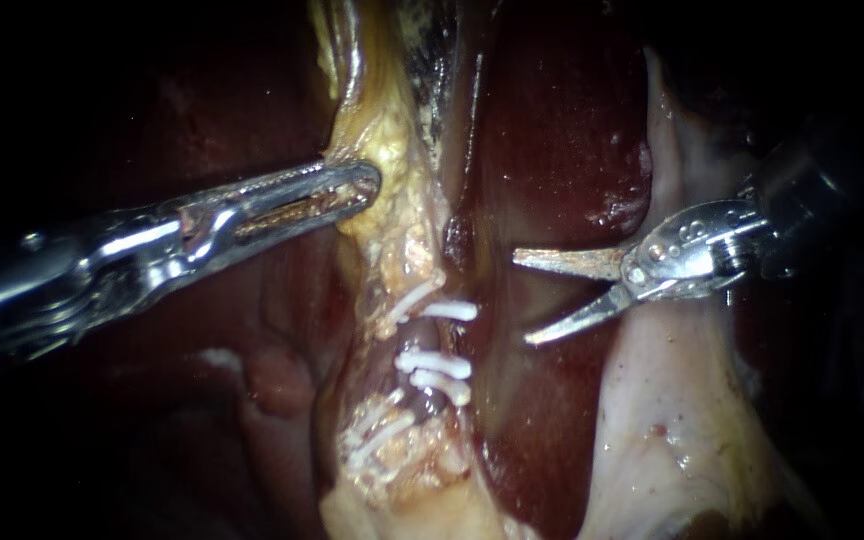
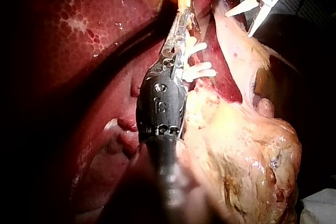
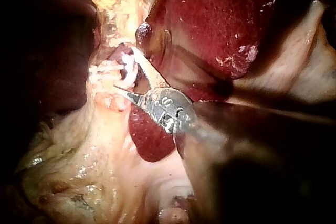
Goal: Go to the cutting position right tube
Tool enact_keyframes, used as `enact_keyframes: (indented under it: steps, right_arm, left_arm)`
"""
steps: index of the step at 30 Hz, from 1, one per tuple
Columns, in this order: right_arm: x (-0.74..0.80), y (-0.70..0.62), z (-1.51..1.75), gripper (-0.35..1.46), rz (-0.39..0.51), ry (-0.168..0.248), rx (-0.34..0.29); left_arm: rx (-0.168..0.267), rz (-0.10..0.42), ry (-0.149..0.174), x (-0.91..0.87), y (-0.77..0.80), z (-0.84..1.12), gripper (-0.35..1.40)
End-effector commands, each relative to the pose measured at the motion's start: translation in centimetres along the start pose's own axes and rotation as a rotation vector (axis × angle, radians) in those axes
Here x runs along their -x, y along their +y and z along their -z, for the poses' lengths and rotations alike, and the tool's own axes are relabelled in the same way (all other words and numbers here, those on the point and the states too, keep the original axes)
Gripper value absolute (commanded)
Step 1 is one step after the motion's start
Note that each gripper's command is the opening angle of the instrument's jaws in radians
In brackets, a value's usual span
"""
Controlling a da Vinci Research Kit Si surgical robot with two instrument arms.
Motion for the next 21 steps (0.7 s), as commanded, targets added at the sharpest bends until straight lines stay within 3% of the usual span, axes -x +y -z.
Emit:
enact_keyframes:
  steps: [1,3,6,12,15,21]
  right_arm:
    - [0.00,-0.01,0.00,1.44,0.000,0.001,-0.002]
    - [0.03,-0.05,-0.02,1.44,0.010,0.013,-0.029]
    - [0.12,-0.18,-0.12,1.44,-0.070,0.019,-0.084]
    - [0.34,-0.41,-0.54,1.42,-0.212,-0.025,-0.185]
    - [0.44,-0.44,-0.73,1.41,-0.298,-0.036,-0.210]
    - [0.57,-0.42,-0.95,1.41,-0.415,-0.048,-0.261]
  left_arm:
    - [0.000,0.000,0.001,0.01,0.00,0.01,-0.35]
    - [-0.003,0.003,0.004,0.07,0.01,0.06,-0.35]
    - [0.008,0.011,0.003,0.24,0.04,0.24,-0.35]
    - [0.020,0.036,-0.056,0.64,0.07,0.74,-0.35]
    - [0.022,0.035,-0.084,0.79,0.03,0.99,-0.35]
    - [0.024,0.029,-0.106,0.94,-0.10,1.26,-0.35]
